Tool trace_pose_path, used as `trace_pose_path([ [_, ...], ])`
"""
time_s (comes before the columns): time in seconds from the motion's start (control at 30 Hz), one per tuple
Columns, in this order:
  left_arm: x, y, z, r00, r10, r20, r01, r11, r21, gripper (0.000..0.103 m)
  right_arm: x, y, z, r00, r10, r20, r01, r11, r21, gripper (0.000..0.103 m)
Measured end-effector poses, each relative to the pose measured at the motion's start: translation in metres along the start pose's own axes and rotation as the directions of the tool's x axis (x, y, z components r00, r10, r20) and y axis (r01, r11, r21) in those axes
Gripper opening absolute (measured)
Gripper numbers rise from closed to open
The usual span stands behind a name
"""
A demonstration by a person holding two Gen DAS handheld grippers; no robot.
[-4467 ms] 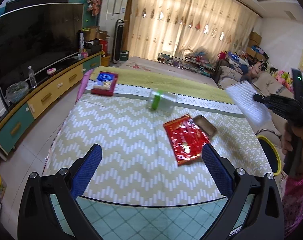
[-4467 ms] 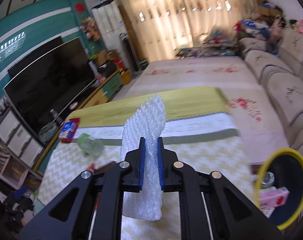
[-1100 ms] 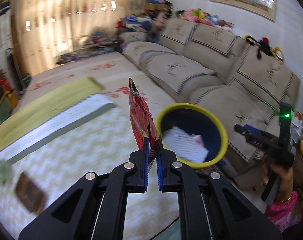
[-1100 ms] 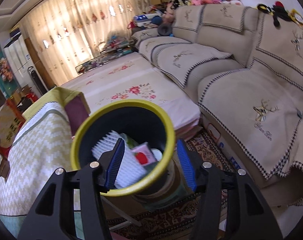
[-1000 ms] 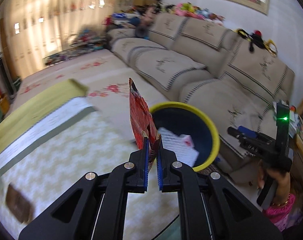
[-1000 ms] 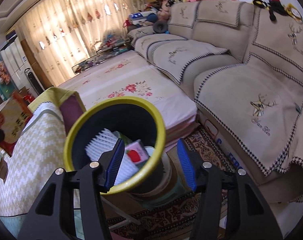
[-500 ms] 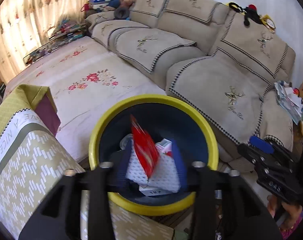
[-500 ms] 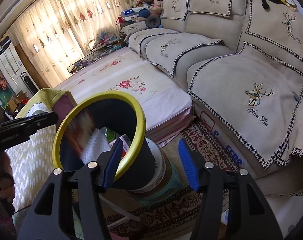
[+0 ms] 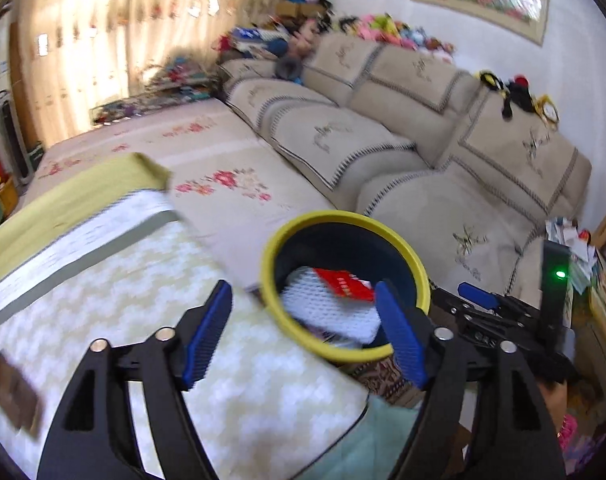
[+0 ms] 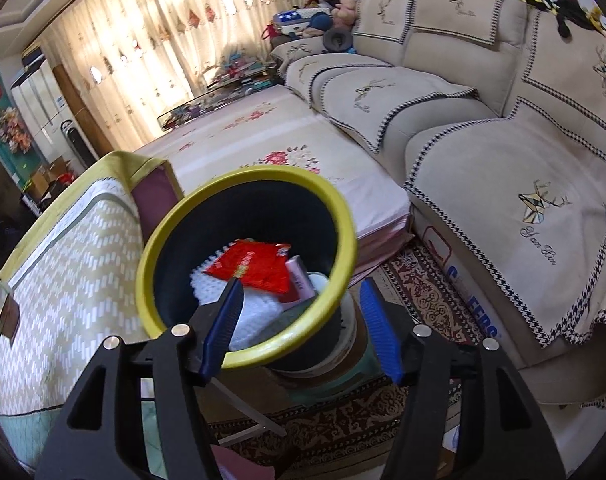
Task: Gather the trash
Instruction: 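Carry the red wrapper over the bin and open the left gripper, then move the right gripper to the brown plastic tray and grasp it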
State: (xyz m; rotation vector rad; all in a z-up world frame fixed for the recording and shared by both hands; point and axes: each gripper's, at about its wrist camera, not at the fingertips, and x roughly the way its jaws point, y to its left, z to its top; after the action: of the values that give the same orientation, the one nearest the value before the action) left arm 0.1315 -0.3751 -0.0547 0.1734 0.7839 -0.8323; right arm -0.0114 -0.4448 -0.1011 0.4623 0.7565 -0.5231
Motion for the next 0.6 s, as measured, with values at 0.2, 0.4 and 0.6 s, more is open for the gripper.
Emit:
trace_pose_path([
  [0.2, -0.090, 0.055, -0.035, 0.990, 0.099, 0.105, -0.086, 0.990, -0.116, 0.093, -0.001, 0.042, -0.003, 0.999, 0.043, -0.014, -0.044, 0.996, -0.080, 0.060],
  [0.4, -0.173, 0.112, -0.078, 0.944, 0.281, 0.174, -0.235, 0.941, -0.243, 0.098, -0.003, 0.109, -0.015, 0.991, 0.124, -0.050, -0.132, 0.970, -0.205, 0.061],
  [0.6, -0.231, 0.166, -0.127, 0.890, 0.418, 0.181, -0.333, 0.868, -0.369, 0.098, -0.005, 0.196, -0.039, 0.957, 0.251, -0.141, -0.285, 0.898, -0.334, 0.061],
])
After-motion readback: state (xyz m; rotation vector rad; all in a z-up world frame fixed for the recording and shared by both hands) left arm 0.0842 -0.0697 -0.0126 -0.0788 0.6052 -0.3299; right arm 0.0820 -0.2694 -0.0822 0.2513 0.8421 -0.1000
